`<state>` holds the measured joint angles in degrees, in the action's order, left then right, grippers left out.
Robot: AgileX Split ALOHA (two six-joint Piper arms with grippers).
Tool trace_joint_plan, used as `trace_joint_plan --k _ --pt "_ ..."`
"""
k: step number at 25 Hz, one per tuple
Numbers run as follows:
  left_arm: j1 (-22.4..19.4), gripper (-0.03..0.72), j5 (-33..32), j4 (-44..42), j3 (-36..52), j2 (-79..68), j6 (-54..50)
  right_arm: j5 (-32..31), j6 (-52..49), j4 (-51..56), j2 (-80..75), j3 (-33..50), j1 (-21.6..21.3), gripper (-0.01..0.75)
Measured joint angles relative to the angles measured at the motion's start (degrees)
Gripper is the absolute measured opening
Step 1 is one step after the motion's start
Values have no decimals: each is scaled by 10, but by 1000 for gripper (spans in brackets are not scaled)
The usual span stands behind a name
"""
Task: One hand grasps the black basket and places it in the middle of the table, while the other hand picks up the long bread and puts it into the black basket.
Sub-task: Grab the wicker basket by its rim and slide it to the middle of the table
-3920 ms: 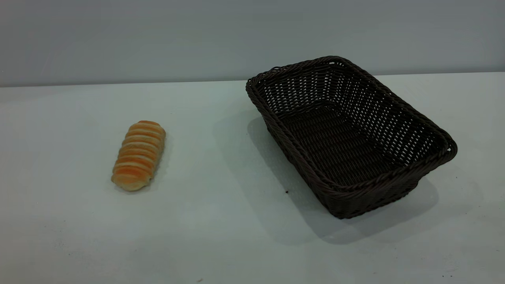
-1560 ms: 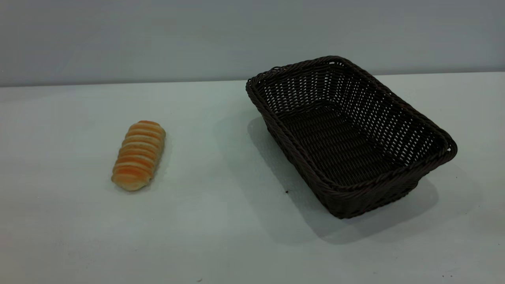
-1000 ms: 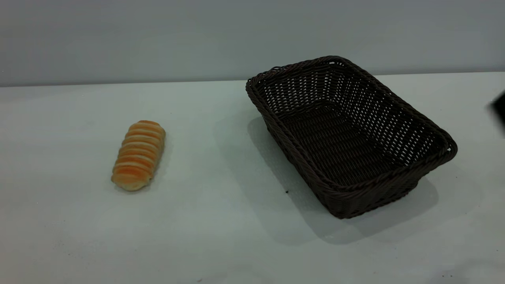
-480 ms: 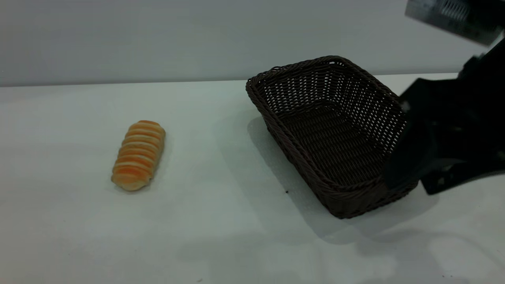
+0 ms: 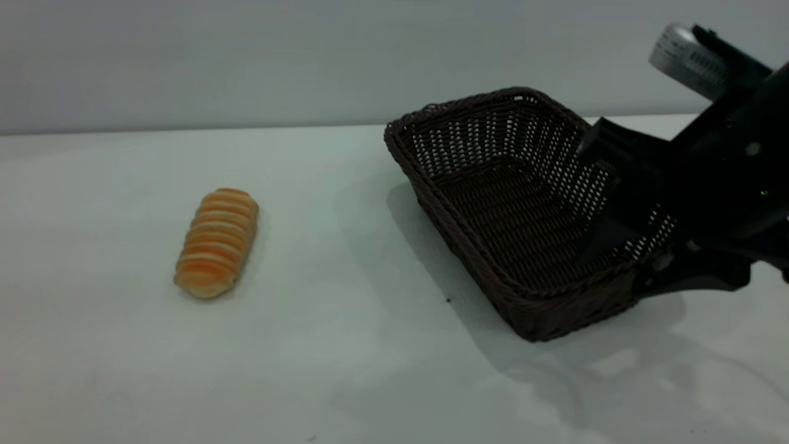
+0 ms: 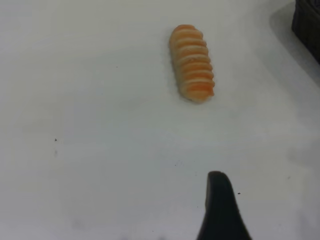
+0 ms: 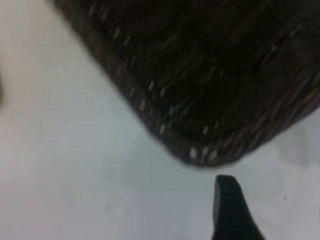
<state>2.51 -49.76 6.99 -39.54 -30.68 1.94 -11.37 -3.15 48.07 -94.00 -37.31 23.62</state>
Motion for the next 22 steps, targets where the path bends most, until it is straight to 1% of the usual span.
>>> trace_joint_plan --k 4,11,17,22 --pt "0 514 0 0 0 0 0 33 -13 29 -28 0 -1 440" --pt "0 514 0 0 0 0 0 59 -14 67 -63 -2 -1 440" --pt "0 514 1 0 0 0 0 66 -14 81 -65 -4 -1 440" --pt "0 514 1 0 0 0 0 99 -14 131 -65 -4 -1 440"
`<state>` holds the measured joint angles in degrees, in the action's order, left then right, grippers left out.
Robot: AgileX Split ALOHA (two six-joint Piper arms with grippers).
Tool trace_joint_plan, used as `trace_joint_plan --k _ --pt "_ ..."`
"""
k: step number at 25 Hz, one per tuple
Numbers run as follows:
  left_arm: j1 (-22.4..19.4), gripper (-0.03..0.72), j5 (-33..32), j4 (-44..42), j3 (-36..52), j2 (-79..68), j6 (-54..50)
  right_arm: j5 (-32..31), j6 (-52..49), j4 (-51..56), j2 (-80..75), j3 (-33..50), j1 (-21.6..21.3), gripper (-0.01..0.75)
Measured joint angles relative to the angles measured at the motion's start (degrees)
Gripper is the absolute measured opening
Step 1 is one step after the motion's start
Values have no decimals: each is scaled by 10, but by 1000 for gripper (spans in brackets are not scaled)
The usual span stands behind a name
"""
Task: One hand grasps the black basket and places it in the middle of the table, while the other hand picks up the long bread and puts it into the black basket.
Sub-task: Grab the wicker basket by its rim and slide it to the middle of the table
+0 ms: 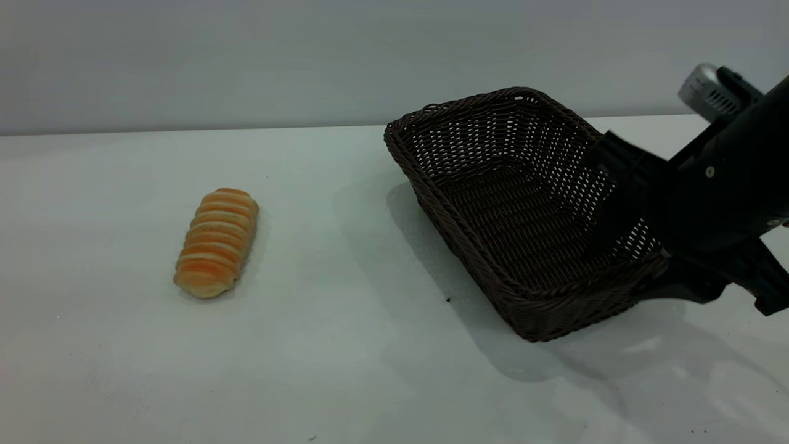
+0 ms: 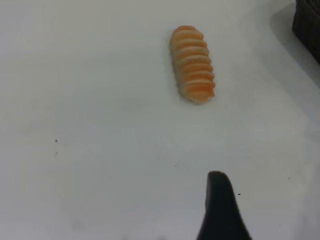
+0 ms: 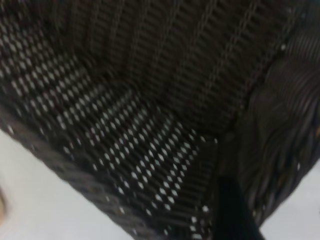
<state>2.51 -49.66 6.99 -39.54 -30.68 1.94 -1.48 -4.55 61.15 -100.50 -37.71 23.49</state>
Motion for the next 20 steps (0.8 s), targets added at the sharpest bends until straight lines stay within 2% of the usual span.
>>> trace_joint_plan --k 8,16,19,20 --pt "0 514 0 0 0 0 0 40 0 70 -39 0 0 440" --pt "0 514 0 0 0 0 0 123 0 91 -115 -28 -3 440" --pt "0 514 0 0 0 0 0 128 0 92 -149 -48 -4 411" --pt "0 514 0 0 0 0 0 130 0 92 -154 -53 -5 378"
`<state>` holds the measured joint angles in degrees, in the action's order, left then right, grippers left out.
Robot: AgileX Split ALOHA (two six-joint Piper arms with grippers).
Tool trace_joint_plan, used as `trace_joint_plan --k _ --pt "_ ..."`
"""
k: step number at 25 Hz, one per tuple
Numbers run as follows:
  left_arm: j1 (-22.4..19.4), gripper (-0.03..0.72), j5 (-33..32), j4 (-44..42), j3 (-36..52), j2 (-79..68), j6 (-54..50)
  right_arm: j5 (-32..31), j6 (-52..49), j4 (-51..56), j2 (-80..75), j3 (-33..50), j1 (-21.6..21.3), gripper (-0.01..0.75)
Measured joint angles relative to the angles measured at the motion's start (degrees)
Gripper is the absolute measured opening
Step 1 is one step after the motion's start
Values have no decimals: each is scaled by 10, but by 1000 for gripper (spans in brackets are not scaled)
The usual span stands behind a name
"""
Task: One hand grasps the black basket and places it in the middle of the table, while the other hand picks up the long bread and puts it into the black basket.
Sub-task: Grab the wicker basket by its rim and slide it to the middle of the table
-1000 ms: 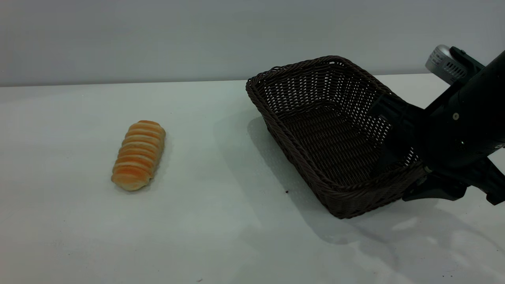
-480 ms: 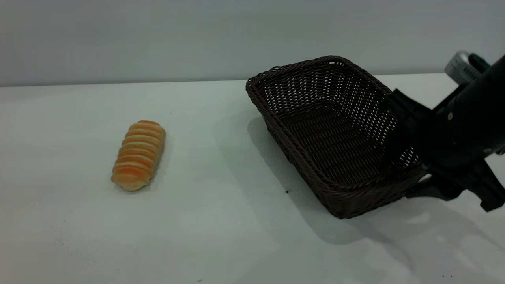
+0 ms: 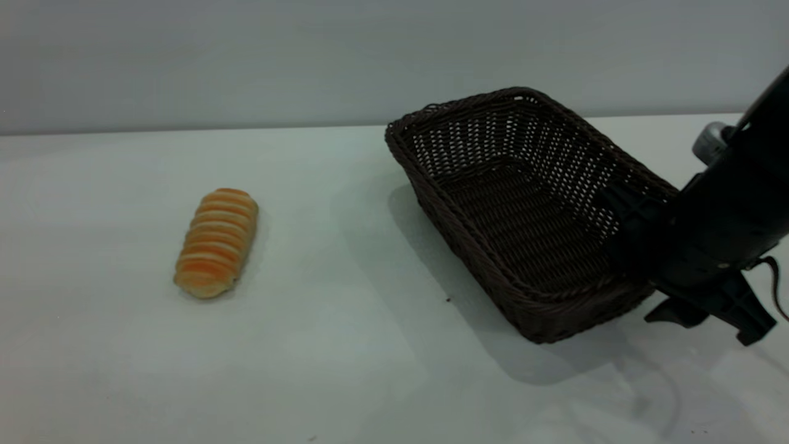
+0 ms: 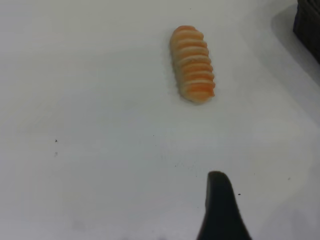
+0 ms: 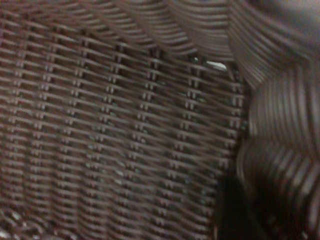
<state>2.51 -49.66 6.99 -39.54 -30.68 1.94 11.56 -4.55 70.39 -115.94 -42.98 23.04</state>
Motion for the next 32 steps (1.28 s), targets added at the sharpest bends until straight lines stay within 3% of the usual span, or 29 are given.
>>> trace_joint_plan --k 6,14,20,25,32 --pt "0 514 -1 0 0 0 0 6 45 7 -4 -7 -2 93" --pt "0 514 -6 -2 0 0 0 -12 250 -28 55 -5 -2 92" --pt "0 514 -17 -2 0 0 0 -150 439 -58 70 -20 -2 92" --pt "0 514 -19 -3 0 0 0 -225 467 -70 54 -53 -1 92" --pt "0 514 -23 -3 0 0 0 -225 465 -19 13 -86 -1 96"
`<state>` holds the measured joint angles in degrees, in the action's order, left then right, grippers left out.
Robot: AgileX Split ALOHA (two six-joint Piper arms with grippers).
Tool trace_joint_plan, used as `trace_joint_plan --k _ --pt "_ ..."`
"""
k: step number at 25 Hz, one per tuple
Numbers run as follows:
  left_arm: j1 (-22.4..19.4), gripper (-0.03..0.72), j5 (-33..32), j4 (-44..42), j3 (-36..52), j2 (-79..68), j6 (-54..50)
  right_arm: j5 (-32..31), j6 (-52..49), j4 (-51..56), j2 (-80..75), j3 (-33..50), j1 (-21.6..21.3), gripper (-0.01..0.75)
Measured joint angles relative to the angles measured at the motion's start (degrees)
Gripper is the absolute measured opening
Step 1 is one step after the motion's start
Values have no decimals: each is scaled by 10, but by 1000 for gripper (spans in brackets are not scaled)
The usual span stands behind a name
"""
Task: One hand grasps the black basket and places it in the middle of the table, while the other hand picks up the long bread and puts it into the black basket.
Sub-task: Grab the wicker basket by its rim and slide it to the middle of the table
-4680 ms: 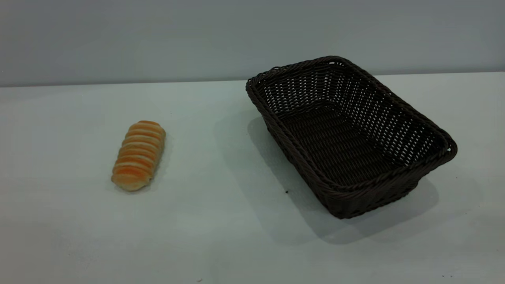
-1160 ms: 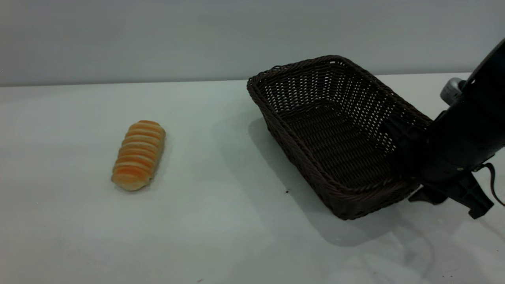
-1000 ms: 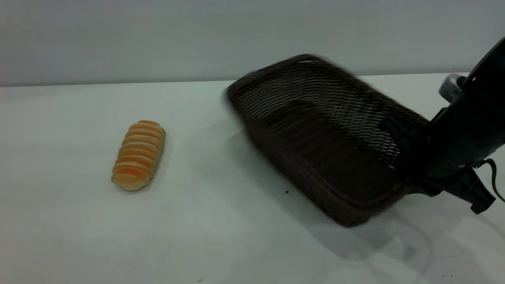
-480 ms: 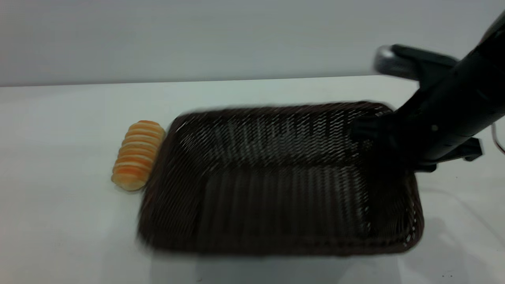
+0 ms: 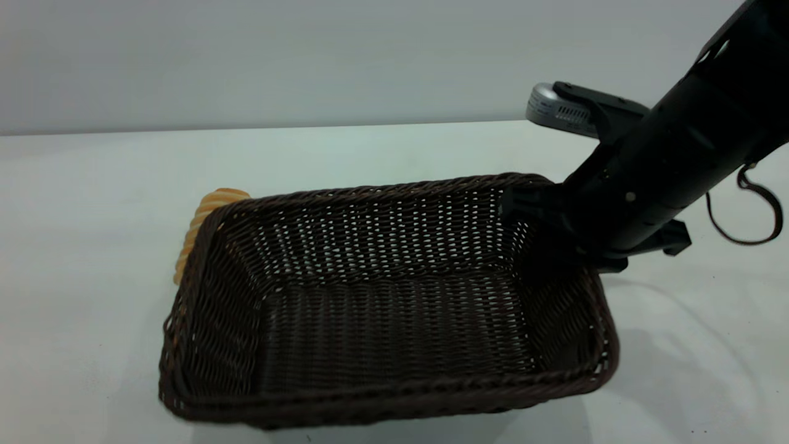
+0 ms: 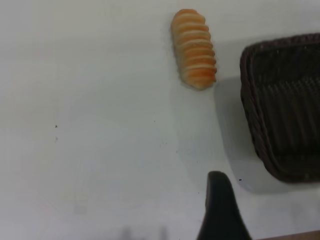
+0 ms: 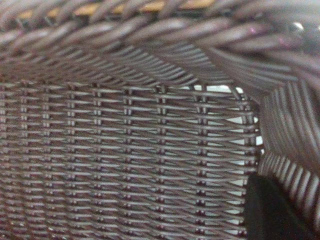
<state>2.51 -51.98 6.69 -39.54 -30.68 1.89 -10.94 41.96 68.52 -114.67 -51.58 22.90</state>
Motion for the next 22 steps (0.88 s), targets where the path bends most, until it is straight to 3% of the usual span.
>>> trace_joint_plan --k 6,15,18,22 --pt "0 514 -4 0 0 0 0 42 1 68 -7 -1 0 105" --pt "0 514 -5 0 0 0 0 42 8 71 -7 -1 0 139" --pt "0 514 -5 0 0 0 0 43 20 73 -7 -1 -1 205" --pt "0 514 -5 0 0 0 0 41 31 73 3 -1 -12 366"
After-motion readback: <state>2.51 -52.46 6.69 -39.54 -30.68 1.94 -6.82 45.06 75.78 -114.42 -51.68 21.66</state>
